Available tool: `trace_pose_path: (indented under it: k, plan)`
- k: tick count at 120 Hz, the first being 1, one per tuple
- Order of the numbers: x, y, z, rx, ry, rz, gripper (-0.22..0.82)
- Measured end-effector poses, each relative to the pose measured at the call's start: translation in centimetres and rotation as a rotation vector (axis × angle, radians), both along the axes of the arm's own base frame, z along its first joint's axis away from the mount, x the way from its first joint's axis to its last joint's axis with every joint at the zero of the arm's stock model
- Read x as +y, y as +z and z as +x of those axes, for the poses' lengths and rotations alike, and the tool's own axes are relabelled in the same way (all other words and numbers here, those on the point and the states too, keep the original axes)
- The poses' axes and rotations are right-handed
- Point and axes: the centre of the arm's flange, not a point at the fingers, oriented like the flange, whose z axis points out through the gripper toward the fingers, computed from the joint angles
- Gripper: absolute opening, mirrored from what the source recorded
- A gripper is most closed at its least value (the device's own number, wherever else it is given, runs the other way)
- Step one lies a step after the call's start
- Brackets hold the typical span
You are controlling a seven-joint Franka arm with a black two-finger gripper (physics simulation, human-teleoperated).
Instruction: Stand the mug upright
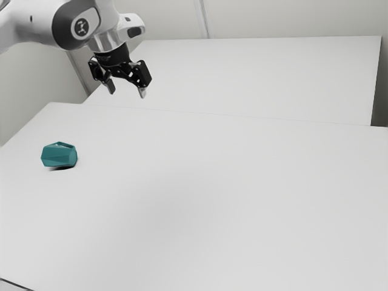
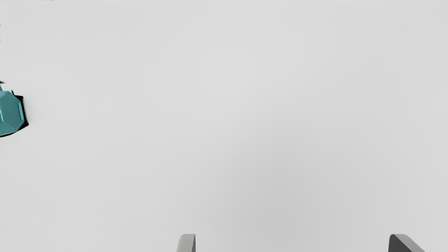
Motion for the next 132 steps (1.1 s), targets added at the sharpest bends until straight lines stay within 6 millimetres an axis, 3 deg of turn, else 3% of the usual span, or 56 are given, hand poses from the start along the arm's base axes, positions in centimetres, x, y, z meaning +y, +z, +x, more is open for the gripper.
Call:
trace_pose_path:
  k: [30, 41, 65, 81, 96, 110, 117, 132]
  plan:
    - [1.2, -1.1, -0.8, -0.002, 0.036, 0.001, 0.60]
    - [4.2, -1.8, -0.6, 0.004, 0.099, -0.020, 0.60]
    - [15.7, -2.6, -1.2, 0.012, 0.324, -0.105, 0.60]
    - [25.2, -4.2, -3.4, 0.038, 0.473, -0.188, 0.60]
    - [34.4, -7.0, -6.5, 0.070, 0.583, -0.262, 0.60]
    - [42.2, -10.8, -9.3, 0.096, 0.647, -0.341, 0.60]
    - [44.6, -12.3, -9.7, 0.100, 0.639, -0.371, 0.60]
    - [47.4, -15.8, -7.8, 0.104, 0.557, -0.431, 0.60]
